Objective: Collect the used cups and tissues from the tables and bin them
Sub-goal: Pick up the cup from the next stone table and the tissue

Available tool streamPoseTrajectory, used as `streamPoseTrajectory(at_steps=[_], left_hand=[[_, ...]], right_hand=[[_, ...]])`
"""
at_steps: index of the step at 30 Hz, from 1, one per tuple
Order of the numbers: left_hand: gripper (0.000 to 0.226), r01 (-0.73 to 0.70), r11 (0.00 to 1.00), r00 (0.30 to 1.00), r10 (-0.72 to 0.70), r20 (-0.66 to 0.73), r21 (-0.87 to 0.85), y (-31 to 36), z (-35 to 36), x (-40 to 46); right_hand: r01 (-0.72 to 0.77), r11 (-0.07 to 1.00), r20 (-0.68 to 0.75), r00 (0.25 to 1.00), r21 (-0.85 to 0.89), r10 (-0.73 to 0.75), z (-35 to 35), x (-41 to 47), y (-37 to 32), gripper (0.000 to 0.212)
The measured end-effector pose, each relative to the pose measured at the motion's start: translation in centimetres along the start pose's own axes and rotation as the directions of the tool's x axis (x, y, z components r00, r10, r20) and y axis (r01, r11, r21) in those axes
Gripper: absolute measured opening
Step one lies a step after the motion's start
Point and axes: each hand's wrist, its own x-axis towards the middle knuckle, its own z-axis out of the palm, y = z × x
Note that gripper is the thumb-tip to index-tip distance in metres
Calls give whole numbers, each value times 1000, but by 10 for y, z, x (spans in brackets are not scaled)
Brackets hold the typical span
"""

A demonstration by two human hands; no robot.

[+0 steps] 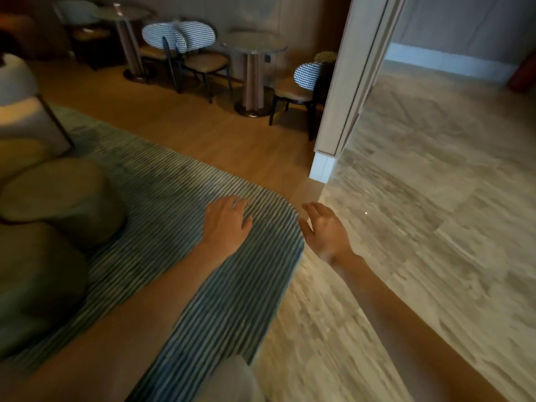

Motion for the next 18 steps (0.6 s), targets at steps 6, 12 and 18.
streamPoseTrajectory(at_steps=[6,12,18], left_hand=[[50,23,999,1000,-22,7,-38,-26,28,133],[49,79,997,995,-77,-60,15,-78,4,304],[47,76,996,996,-73,-58,43,-103,1,445]], right_hand=[[67,998,81,994,5,-67,31,146,30,42],[95,995,59,994,-39,-92,17,339,45,43],[35,999,0,999,-17,-35,28,475,67,43]])
